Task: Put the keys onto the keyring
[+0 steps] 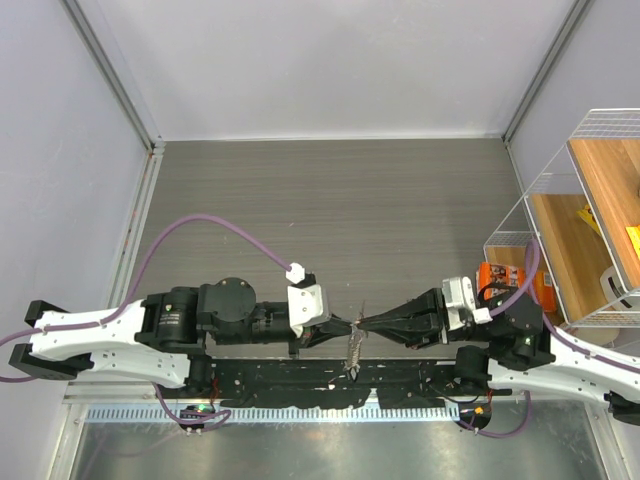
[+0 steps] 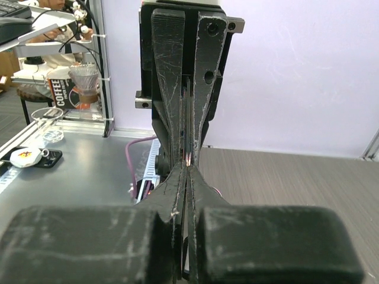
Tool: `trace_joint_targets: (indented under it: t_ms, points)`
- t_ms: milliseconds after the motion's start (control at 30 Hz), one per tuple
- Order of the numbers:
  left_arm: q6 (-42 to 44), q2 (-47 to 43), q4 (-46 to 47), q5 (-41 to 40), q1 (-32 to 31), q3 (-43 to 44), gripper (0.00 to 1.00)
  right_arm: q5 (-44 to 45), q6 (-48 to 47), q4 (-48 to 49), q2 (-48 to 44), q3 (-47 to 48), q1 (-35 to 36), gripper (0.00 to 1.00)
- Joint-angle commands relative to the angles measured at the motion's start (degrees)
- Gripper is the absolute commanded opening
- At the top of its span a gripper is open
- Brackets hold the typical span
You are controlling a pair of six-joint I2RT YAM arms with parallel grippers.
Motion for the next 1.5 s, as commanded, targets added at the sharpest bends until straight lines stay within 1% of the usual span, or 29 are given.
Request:
trace_joint_targets:
  t_ms: [0, 67, 100, 200, 300, 400, 533, 700, 833, 967, 1067, 1167, 1267, 1400, 1467]
  points:
    - [0.4, -0.1, 4.1, 2.4, 0.1, 1.0, 0.0, 2.0, -1.5, 13.5, -0.1, -2.0, 0.2, 0.06]
    - [0.5, -0.2, 4.5, 3.0, 0.1, 1.0, 0.01, 2.2, -2.0, 14.6, 0.3, -2.3, 0.1, 0.05]
    - [0.5, -0.3, 4.8, 3.4, 0.1, 0.9, 0.03, 2.3, -2.1, 15.4, 0.5, -2.5, 0.2, 0.06]
    - [0.6, -0.6, 4.9, 3.7, 0.1, 0.8, 0.15, 2.4, -2.8, 17.2, 0.9, -3.3, 0.2, 0.05]
    - [0.9, -1.1, 5.2, 3.5, 0.1, 0.5, 0.3, 1.9, -2.7, 17.8, 1.0, -3.6, 0.2, 0.05]
    - [1.2, -1.5, 5.2, 2.7, 0.1, 0.4, 0.39, 1.5, -2.4, 17.6, 1.2, -3.4, 0.2, 0.06]
    - [1.3, -2.3, 5.6, 1.8, 0.1, 0.1, 0.44, 1.0, -2.3, 17.1, 1.3, -3.4, 0.2, 0.05]
    - [1.6, -3.3, 6.3, -0.1, 0.1, -0.5, 0.45, 0.2, -2.0, 16.9, 1.3, -3.5, 0.3, 0.05]
    - [1.8, -3.4, 6.3, -0.4, 0.1, -0.6, 0.45, -0.7, -1.6, 16.8, 1.5, -3.1, 0.2, 0.05]
    - [1.7, -3.1, 6.3, -0.3, 0.1, -0.5, 0.41, -1.2, -1.6, 16.6, 1.7, -2.8, 0.1, 0.05]
    - [1.6, -2.6, 6.2, 0.0, 0.1, -0.3, 0.33, -1.4, -1.5, 16.8, 1.8, -2.8, 0.2, 0.05]
    - [1.6, -2.1, 5.7, 0.0, 0.1, 0.2, 0.28, -1.7, -1.4, 17.4, 1.5, -3.1, 0.2, 0.06]
    - [1.5, -1.6, 5.5, 0.3, 0.2, 0.5, 0.18, -2.0, -1.4, 17.7, 1.6, -3.2, 0.2, 0.06]
    - [1.6, -1.0, 5.0, 0.3, 0.1, 1.0, 0.08, -2.3, -1.3, 18.0, 2.0, -3.0, 0.2, 0.06]
    - [1.5, -0.9, 5.2, -0.1, 0.1, 1.0, 0.0, -2.5, -1.3, 17.6, 1.9, -2.9, 0.2, 0.05]
